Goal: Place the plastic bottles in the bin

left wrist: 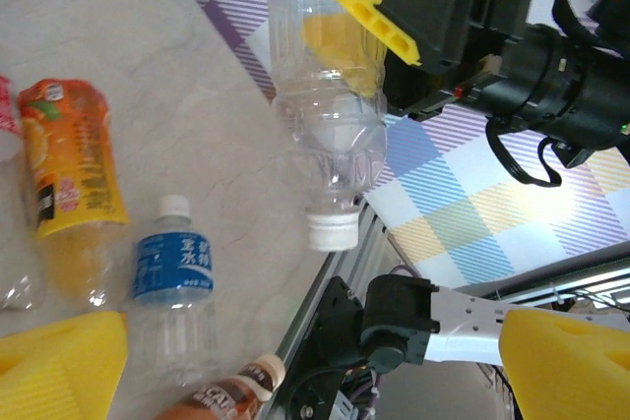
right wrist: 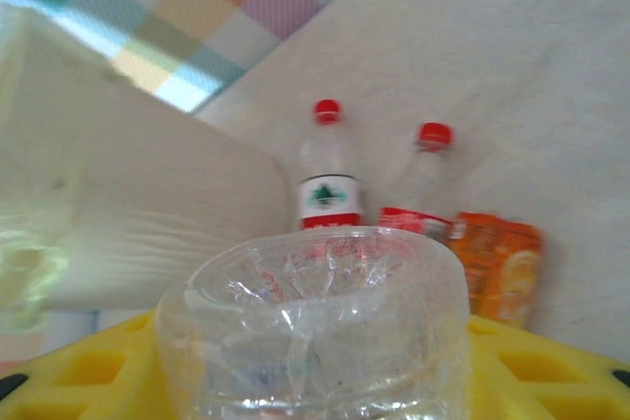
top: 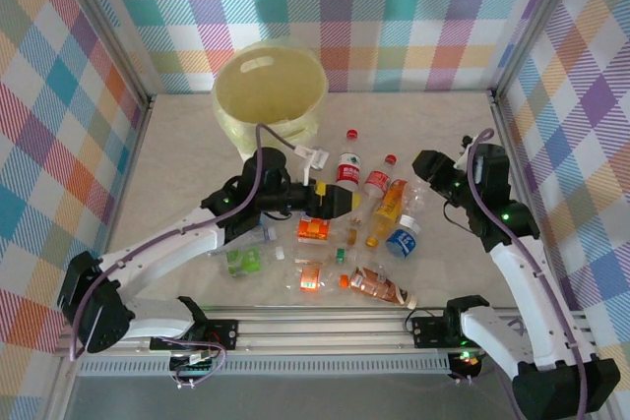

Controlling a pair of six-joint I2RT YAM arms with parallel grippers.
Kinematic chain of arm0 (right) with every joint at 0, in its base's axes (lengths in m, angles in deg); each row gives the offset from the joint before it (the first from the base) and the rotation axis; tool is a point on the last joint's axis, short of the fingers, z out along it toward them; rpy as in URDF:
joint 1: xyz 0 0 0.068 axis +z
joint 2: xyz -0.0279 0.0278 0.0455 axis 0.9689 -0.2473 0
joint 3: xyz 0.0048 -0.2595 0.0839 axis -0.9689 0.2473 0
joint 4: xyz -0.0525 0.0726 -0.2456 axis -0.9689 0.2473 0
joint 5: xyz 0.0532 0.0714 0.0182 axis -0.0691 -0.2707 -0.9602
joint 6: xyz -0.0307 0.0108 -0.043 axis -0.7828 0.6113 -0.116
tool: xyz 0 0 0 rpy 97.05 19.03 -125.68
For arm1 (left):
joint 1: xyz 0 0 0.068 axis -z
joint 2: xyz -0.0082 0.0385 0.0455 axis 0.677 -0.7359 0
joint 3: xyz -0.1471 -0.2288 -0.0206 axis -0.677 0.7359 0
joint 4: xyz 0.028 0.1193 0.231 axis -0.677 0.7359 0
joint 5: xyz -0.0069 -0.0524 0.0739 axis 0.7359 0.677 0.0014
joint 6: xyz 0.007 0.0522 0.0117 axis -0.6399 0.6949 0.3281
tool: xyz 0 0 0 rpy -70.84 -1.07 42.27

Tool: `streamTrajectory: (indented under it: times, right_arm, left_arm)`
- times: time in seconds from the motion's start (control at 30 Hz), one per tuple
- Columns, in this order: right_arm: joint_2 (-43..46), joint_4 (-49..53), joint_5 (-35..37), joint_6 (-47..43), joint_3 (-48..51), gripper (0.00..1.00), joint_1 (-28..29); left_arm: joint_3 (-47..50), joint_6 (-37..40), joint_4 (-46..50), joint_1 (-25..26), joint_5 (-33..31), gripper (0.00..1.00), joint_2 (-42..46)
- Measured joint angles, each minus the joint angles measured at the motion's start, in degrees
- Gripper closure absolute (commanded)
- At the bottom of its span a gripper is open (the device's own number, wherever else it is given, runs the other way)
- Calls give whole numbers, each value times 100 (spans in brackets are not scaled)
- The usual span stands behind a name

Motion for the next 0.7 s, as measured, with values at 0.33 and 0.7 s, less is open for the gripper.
streamTrajectory:
  times: [0.33,0.7]
  right_arm:
    - [232,-538,-162,474,-44,45,859]
    - [354,-688,37,509,-44,45,1132]
  left_arm:
    - [-855,-4,-439,466,2,5,-778]
    - [-1255,-37,-417,708,-72,8,-1145]
